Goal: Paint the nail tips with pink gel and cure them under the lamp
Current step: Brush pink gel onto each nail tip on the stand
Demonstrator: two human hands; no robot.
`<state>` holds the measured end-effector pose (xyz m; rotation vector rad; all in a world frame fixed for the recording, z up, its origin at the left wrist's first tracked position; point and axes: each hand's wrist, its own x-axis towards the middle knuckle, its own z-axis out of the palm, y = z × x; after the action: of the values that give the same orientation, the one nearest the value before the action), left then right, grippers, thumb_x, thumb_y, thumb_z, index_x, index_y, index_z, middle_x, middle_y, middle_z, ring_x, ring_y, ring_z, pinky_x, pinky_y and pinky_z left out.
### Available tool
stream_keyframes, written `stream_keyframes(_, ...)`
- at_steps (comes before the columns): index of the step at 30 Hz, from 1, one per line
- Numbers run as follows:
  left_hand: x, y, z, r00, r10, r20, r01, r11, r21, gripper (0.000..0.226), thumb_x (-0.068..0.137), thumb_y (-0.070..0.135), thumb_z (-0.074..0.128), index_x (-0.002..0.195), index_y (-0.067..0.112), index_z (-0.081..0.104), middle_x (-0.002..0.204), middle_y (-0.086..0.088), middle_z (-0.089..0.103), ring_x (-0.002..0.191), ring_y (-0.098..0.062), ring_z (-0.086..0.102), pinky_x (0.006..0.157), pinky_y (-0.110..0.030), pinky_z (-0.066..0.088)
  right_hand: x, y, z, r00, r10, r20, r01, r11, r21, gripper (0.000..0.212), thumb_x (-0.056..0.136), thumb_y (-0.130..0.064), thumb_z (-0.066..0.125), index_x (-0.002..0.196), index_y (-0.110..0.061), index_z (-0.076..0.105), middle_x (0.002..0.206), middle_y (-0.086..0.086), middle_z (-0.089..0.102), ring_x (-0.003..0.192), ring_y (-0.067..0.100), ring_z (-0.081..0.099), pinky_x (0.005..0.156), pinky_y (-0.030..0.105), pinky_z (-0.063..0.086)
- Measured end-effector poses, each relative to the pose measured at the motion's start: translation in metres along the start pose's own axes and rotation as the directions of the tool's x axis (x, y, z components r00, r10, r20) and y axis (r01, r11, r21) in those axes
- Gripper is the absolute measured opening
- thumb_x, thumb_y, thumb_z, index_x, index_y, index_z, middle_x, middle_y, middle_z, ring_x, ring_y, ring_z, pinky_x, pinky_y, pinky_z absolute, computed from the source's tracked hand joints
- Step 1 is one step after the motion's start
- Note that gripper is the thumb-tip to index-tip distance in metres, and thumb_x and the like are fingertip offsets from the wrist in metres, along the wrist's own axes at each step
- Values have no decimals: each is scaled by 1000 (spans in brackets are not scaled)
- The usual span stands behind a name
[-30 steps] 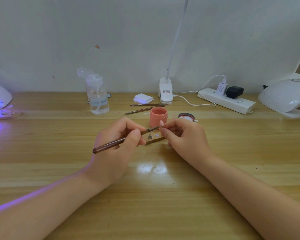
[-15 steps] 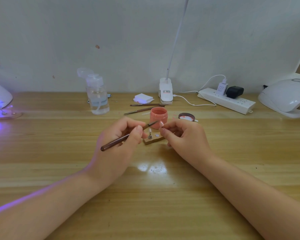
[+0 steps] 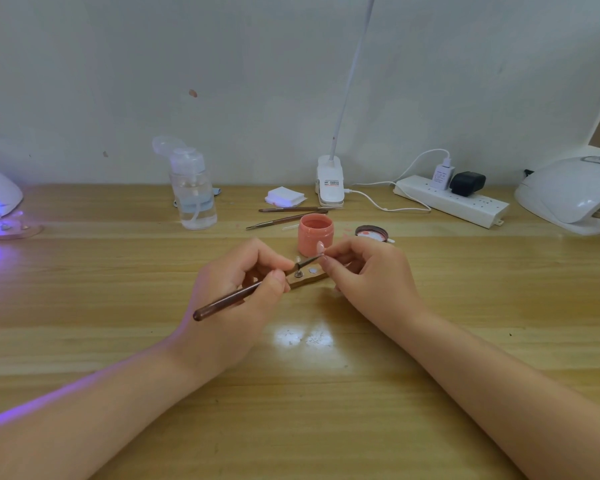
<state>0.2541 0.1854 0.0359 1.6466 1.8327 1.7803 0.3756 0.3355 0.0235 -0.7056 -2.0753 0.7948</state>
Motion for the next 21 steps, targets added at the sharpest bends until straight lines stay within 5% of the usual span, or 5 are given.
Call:
stream_keyframes(9, 0, 0, -1, 1000, -2, 3, 2, 1000, 19, 16, 84, 17, 56, 86, 28, 67, 80, 12, 72, 72, -6, 64, 62, -9, 45, -1, 0, 0, 1000, 1, 1, -1, 1000, 23, 3, 83, -21, 73, 81, -22, 73, 69, -10, 67, 63, 13, 63, 70, 42, 55)
stream_keyframes(21, 4, -4, -7, 999, -47, 16, 48, 997, -65, 16, 84, 18, 57, 89, 26, 70, 80, 9, 73, 80, -15, 67, 73, -24, 52, 0, -1, 1, 1000, -9, 4, 8, 1000, 20, 8, 84, -21, 72, 80, -27, 70, 71, -9, 67, 62, 16, 65, 67, 38, 54)
